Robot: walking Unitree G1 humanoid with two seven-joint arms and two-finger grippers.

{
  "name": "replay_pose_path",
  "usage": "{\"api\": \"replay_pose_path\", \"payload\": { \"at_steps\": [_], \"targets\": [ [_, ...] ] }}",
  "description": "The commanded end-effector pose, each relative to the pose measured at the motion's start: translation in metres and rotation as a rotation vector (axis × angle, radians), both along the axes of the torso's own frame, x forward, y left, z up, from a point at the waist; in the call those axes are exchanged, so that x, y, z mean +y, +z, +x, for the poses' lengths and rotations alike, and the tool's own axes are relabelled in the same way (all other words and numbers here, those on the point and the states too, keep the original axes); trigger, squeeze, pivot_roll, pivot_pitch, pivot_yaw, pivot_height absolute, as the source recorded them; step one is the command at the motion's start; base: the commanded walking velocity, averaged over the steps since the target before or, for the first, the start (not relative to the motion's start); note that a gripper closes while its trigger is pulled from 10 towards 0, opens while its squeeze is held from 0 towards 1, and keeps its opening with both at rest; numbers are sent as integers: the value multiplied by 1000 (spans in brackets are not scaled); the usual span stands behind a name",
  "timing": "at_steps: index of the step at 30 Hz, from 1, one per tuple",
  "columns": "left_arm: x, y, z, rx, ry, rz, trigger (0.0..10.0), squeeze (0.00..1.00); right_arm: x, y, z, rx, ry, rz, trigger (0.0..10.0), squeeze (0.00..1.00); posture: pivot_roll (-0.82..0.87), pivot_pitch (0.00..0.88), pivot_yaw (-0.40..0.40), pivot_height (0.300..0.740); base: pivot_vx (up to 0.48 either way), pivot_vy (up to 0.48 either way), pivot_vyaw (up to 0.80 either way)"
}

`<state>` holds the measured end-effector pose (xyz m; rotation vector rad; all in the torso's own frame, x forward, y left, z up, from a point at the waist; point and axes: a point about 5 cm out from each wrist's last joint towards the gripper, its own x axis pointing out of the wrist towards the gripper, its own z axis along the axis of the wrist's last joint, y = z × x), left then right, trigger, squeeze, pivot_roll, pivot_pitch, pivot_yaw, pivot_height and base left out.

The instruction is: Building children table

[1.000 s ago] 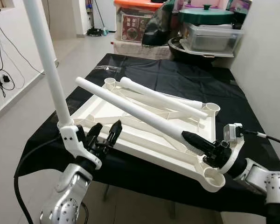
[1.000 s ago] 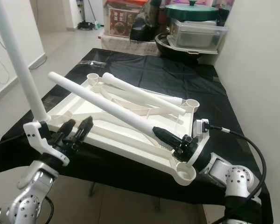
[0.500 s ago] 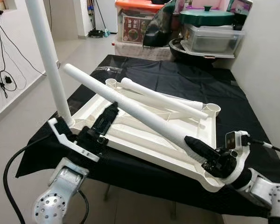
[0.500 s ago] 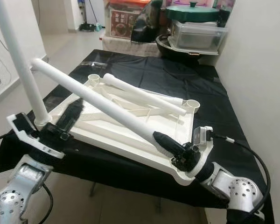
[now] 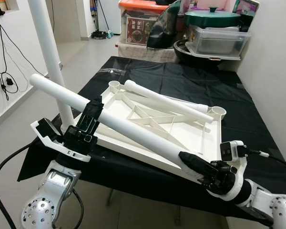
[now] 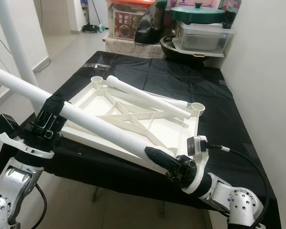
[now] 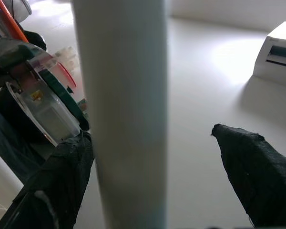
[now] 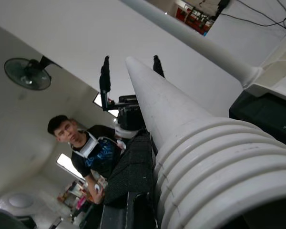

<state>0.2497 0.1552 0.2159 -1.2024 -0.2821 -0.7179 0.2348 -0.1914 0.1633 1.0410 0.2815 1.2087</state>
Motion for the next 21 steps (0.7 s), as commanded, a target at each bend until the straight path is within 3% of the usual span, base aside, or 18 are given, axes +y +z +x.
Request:
{"api": "replay_pose_path", "payload": {
  "at_steps": [1, 2, 3, 6, 7, 21],
  "targets": [
    [1, 0, 1, 6, -19, -3, 10000, 0, 3, 5, -4, -26, 35, 25, 0, 0, 41, 21, -49, 740, 0, 0, 0],
    [2, 1, 1, 9, -18, -15, 10000, 0, 5, 5, -5, -28, 46, 21, 0, 0, 39, 22, -47, 740, 0, 0, 0],
    [3, 1, 1, 12, -20, -25, 9176, 0, 7, 5, -5, -29, 55, 15, 0, 0, 39, 21, -48, 740, 0, 0, 0],
    [4, 1, 1, 13, -22, -32, 9176, 0, 8, 5, -6, -29, 60, 11, 0, 0, 41, 21, -50, 740, 0, 0, 0],
    [5, 0, 2, 24, -12, -45, 0, 0, 9, 5, -6, -30, 63, 9, 0, 0, 40, 21, -50, 740, 0, 0, 0],
    [11, -1, 4, 39, 9, -81, 0, 0, 15, 3, -6, -49, 60, -19, 235, 0, 38, 24, -52, 740, 0, 0, 0]
  ]
}}
